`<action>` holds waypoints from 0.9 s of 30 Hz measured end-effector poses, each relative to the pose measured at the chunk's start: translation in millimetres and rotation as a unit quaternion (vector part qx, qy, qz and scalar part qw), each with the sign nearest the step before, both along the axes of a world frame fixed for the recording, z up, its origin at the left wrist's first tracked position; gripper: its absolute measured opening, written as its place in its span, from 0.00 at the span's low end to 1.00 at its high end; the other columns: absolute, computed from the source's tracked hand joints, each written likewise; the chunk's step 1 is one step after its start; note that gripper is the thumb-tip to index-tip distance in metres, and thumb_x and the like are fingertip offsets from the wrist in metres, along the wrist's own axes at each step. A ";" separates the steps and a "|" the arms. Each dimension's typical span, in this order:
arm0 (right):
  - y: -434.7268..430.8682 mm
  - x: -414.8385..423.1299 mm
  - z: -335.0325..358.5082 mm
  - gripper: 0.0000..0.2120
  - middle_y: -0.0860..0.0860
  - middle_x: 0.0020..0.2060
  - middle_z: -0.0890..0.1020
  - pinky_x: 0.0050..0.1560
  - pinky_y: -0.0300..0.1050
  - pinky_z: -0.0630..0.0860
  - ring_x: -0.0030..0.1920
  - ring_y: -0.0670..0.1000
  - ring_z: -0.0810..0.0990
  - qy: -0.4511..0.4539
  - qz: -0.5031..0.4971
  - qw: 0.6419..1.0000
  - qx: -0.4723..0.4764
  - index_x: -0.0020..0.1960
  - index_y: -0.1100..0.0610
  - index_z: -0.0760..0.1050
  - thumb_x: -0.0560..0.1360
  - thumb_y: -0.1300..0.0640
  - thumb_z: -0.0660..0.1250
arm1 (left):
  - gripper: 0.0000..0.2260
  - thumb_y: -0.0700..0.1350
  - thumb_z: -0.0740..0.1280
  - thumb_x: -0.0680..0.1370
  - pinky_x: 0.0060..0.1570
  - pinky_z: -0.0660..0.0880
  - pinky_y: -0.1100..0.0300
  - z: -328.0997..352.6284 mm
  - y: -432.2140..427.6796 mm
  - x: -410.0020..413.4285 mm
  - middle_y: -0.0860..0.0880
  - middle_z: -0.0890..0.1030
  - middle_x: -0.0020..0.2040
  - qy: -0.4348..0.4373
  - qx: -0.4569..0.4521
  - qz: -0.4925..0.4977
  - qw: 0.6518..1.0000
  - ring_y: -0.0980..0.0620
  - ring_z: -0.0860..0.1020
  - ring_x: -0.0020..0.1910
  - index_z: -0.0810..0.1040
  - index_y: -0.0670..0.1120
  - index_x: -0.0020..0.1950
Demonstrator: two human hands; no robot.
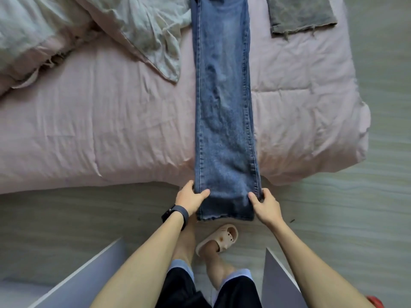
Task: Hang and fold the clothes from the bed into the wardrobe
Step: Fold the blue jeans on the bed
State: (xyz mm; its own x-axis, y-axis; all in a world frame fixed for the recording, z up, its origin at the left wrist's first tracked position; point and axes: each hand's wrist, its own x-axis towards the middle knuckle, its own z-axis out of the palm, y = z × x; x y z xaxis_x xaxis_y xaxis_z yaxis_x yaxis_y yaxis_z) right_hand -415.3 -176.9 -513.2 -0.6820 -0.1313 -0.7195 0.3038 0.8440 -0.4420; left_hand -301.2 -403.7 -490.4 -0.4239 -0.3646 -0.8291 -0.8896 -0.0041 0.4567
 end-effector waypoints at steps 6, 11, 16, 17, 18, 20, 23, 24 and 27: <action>-0.8 9.4 100.7 0.13 0.40 0.44 0.80 0.47 0.45 0.70 0.47 0.48 0.79 0.010 -0.043 0.997 -0.063 0.52 0.49 0.72 0.74 0.46 0.73 | 0.19 0.49 0.74 0.75 0.56 0.78 0.50 86.3 6.6 26.7 0.46 0.82 0.57 0.015 0.010 0.046 0.999 0.47 0.81 0.52 0.69 0.47 0.59; 7.7 10.4 163.3 0.12 0.51 0.50 0.84 0.57 0.52 0.79 0.51 0.52 0.83 -0.026 -0.038 0.993 -0.110 0.53 0.55 0.78 0.73 0.53 0.76 | 0.21 0.45 0.74 0.76 0.58 0.78 0.43 153.8 -2.7 47.1 0.43 0.82 0.55 0.064 0.029 0.095 0.993 0.44 0.82 0.52 0.66 0.48 0.61; 14.3 12.8 199.6 0.15 0.54 0.45 0.85 0.41 0.51 0.79 0.40 0.52 0.83 -0.069 -0.166 0.965 -0.190 0.58 0.53 0.72 0.75 0.59 0.74 | 0.15 0.40 0.71 0.78 0.54 0.79 0.53 198.4 -3.4 41.9 0.48 0.81 0.56 0.170 -0.016 0.046 0.984 0.48 0.82 0.51 0.73 0.53 0.61; 18.0 12.0 205.1 0.15 0.53 0.41 0.84 0.36 0.47 0.78 0.36 0.50 0.82 -0.073 -0.190 0.957 -0.204 0.57 0.51 0.72 0.75 0.60 0.73 | 0.11 0.38 0.71 0.78 0.55 0.78 0.54 204.1 -1.6 40.0 0.48 0.81 0.55 0.176 -0.018 0.037 0.983 0.48 0.81 0.52 0.77 0.51 0.56; 22.0 11.1 210.3 0.14 0.51 0.38 0.83 0.33 0.44 0.77 0.33 0.48 0.80 -0.080 -0.211 0.949 -0.219 0.55 0.50 0.72 0.75 0.62 0.73 | 0.07 0.37 0.70 0.78 0.52 0.78 0.57 209.4 0.5 38.2 0.48 0.82 0.52 0.177 -0.006 0.041 0.983 0.49 0.80 0.51 0.79 0.49 0.51; 29.1 7.1 223.0 0.10 0.50 0.37 0.82 0.30 0.42 0.76 0.30 0.46 0.79 -0.105 -0.244 0.932 -0.245 0.50 0.51 0.74 0.76 0.64 0.71 | 0.07 0.35 0.70 0.77 0.38 0.76 0.65 219.8 2.3 33.1 0.48 0.82 0.44 0.163 0.032 0.058 0.984 0.51 0.80 0.44 0.81 0.47 0.45; 39.7 -2.5 243.0 0.10 0.52 0.40 0.82 0.36 0.41 0.81 0.36 0.48 0.81 -0.174 -0.272 0.899 -0.295 0.49 0.56 0.80 0.78 0.69 0.64 | 0.09 0.33 0.66 0.76 0.29 0.67 0.64 241.2 1.8 25.8 0.50 0.81 0.40 0.146 0.073 0.060 0.985 0.54 0.77 0.37 0.82 0.46 0.46; 41.7 -7.0 250.7 0.14 0.54 0.41 0.83 0.39 0.41 0.83 0.38 0.50 0.82 -0.193 -0.279 0.886 -0.316 0.52 0.58 0.81 0.77 0.71 0.61 | 0.10 0.34 0.65 0.74 0.33 0.66 0.62 250.0 1.1 23.4 0.50 0.80 0.40 0.142 0.075 0.052 0.986 0.54 0.75 0.38 0.83 0.47 0.48; 40.8 -21.1 269.4 0.27 0.58 0.48 0.83 0.48 0.42 0.83 0.46 0.53 0.82 -0.211 -0.272 0.867 -0.361 0.61 0.64 0.78 0.69 0.77 0.50 | 0.21 0.33 0.60 0.68 0.36 0.66 0.61 270.8 -6.9 18.8 0.47 0.76 0.40 0.143 0.111 0.028 0.983 0.53 0.71 0.39 0.83 0.47 0.55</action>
State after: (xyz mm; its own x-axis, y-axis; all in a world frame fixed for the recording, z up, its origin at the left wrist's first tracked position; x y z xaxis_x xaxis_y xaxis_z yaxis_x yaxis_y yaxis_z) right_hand -436.4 -136.1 -243.8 -0.4804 -0.3926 -0.7843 0.8331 0.0752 -0.5480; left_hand -282.4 -410.6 -219.6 -0.6359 -0.2186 -0.7402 -0.7200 -0.1774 0.6709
